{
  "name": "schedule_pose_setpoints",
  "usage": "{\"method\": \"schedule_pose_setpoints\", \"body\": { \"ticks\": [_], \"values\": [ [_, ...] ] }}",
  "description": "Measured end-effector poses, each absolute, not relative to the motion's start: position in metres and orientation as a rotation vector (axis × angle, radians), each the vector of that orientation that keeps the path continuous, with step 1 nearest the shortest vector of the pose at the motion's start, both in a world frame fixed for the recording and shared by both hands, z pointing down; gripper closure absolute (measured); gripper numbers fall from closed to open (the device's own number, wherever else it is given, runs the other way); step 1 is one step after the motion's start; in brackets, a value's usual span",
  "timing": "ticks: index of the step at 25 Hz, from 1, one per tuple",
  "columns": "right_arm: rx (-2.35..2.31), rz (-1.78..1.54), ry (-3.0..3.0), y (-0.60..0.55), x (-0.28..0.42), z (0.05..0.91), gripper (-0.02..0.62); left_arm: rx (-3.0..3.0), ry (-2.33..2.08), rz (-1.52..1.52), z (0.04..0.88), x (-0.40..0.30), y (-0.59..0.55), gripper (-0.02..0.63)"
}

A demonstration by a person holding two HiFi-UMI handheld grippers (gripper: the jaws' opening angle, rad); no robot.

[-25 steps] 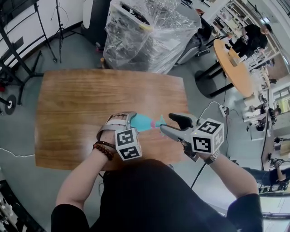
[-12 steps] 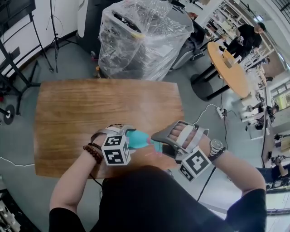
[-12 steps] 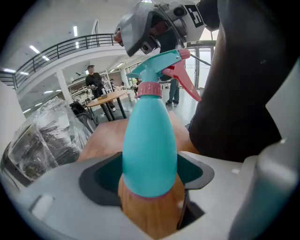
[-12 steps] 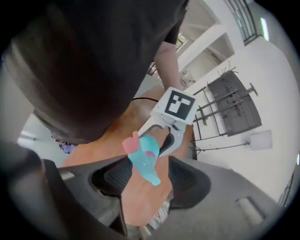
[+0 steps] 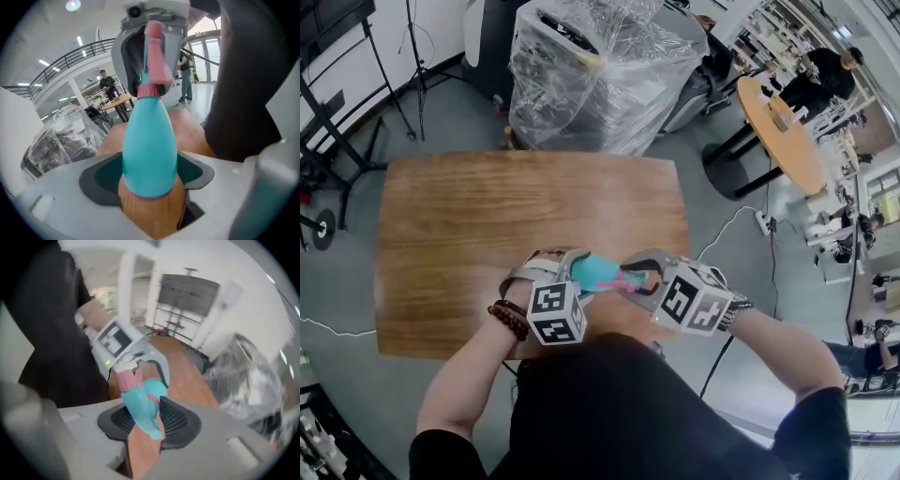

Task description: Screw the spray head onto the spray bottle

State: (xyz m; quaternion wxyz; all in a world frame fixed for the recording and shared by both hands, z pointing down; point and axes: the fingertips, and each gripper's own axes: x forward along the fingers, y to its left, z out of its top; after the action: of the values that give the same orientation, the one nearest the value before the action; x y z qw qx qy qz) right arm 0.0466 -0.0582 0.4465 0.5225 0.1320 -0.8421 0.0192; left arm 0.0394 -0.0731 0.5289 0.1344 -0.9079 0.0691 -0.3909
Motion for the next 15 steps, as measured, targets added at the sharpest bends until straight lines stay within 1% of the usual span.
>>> {"method": "schedule_pose_setpoints", "body": {
  "ticks": [3, 5, 6, 9, 11, 15],
  "values": [
    [0.667, 0.653, -2.038, -0.084, 0.059, 0.454, 0.476, -2.576, 0.385, -1.133, 0.533, 0.039, -0.089, 0.224],
    [0.792, 0.888, -2.03, -0.091, 0.062, 0.458, 0.476, -2.567, 0.456, -1.129, 0.538, 0.04, -0.093, 0.224],
    [0.821, 0.935, -2.035, -0.093, 0.062, 0.458, 0.474, -2.581, 0.476, -1.12, 0.54, 0.041, -0.094, 0.224],
    [0.829, 0.842, -2.095, -0.095, 0.061, 0.453, 0.474, -2.662, 0.519, -1.065, 0.542, 0.044, -0.094, 0.224],
    [0.817, 0.731, -2.133, -0.096, 0.062, 0.445, 0.442, -2.73, 0.545, -1.02, 0.544, 0.046, -0.096, 0.224],
    [0.832, 0.614, -2.176, -0.098, 0.067, 0.43, 0.436, -2.935, 0.615, -0.92, 0.558, 0.043, -0.103, 0.222]
  ]
}}
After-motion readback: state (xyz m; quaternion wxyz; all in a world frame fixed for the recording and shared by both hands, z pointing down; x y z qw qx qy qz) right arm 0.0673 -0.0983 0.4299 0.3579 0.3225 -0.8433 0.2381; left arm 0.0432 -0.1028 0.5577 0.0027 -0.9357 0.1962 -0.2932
